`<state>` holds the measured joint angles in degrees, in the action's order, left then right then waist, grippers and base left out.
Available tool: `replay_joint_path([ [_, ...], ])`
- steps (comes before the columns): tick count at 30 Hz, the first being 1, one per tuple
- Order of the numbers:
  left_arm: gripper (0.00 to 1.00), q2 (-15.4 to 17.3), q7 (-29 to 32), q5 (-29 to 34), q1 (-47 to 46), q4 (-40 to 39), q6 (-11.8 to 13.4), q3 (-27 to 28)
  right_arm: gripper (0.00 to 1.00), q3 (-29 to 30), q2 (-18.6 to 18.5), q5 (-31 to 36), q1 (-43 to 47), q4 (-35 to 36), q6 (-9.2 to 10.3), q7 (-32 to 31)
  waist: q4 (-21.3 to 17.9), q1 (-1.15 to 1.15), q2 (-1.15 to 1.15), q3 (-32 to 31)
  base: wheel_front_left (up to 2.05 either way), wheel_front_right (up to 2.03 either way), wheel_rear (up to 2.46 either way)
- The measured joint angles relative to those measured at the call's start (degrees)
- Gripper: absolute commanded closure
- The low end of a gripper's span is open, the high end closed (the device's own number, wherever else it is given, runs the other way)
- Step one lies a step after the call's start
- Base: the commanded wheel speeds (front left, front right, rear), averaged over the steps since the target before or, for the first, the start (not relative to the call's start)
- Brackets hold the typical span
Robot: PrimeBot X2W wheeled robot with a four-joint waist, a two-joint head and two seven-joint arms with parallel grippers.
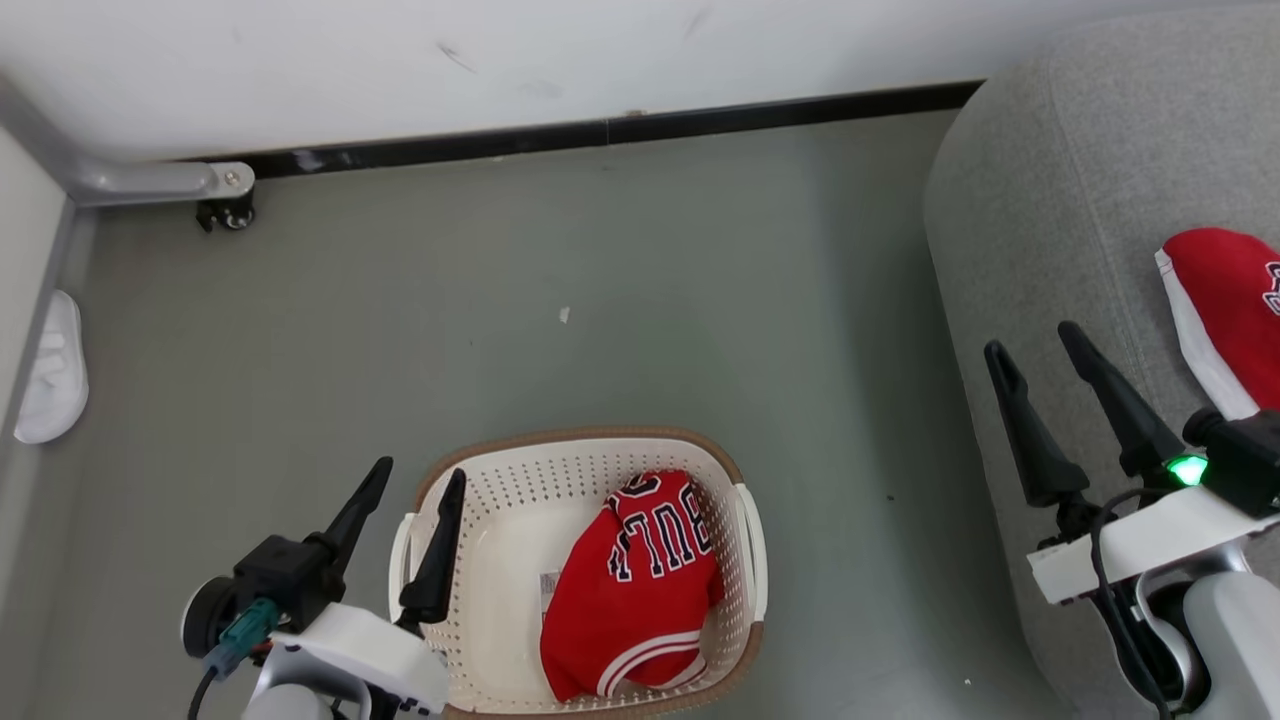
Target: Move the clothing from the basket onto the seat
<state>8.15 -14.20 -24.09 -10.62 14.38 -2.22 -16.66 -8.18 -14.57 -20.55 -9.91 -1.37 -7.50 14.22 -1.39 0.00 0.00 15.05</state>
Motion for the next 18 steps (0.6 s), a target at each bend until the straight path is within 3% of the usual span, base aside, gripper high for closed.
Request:
replay_joint_path([
  [18,0.00,-0.8,1.6,2.4,-6.4,5.5,-1.8,-3.9,0.00,1.2,0.8,0.6,-4.9,2.5,0.00,0.3,-2.1,0.00,0.00,7.9,0.00,0.00,0.00],
])
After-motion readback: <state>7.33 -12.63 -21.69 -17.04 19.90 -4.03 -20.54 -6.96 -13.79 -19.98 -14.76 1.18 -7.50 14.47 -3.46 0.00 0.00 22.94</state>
